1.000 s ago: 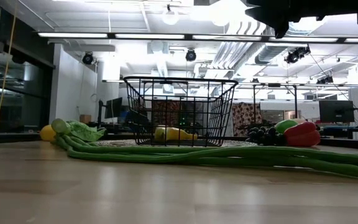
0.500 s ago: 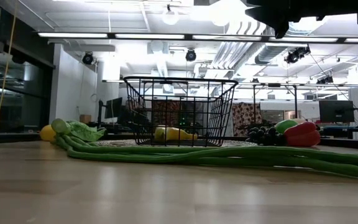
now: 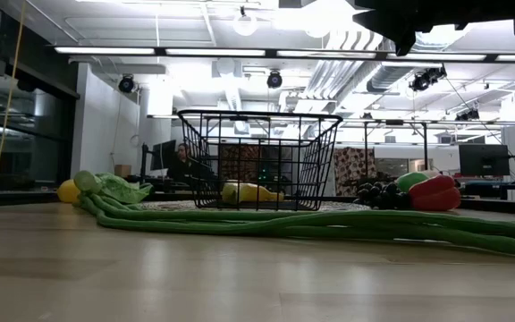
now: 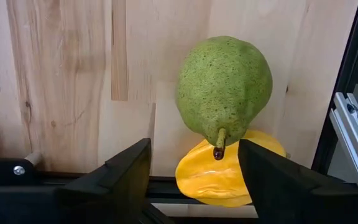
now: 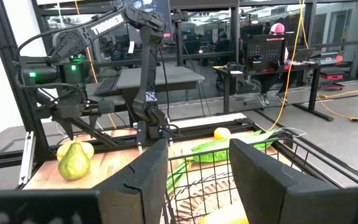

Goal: Build produce basket
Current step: Put the green pear into the black mesh basket

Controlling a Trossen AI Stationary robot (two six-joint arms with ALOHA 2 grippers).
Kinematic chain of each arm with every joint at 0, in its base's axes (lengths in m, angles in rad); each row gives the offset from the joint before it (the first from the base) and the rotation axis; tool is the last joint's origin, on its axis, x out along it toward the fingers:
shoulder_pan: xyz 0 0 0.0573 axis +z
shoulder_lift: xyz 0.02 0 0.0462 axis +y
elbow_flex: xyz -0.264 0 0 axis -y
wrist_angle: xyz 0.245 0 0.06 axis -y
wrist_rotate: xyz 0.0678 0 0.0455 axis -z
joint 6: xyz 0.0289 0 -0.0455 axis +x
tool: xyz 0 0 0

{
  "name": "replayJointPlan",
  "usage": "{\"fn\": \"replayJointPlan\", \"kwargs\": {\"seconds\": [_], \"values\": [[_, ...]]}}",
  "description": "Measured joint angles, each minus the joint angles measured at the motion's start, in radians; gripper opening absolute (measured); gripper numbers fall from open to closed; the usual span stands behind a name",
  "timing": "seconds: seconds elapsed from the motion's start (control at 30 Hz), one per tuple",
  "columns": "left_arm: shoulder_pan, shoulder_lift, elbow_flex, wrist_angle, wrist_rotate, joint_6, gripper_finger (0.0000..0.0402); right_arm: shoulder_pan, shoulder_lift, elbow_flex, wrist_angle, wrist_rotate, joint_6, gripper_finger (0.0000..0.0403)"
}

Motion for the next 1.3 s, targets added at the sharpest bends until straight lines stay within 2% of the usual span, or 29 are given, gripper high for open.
{"fn": "replayJointPlan", "kwargs": {"seconds": [1.3], "values": [[0.009, 0.000, 0.000, 0.002, 0.009, 0.047, 0.0069, 0.000, 0.000, 0.000, -0.022, 0.000, 0.000, 0.0161]]}}
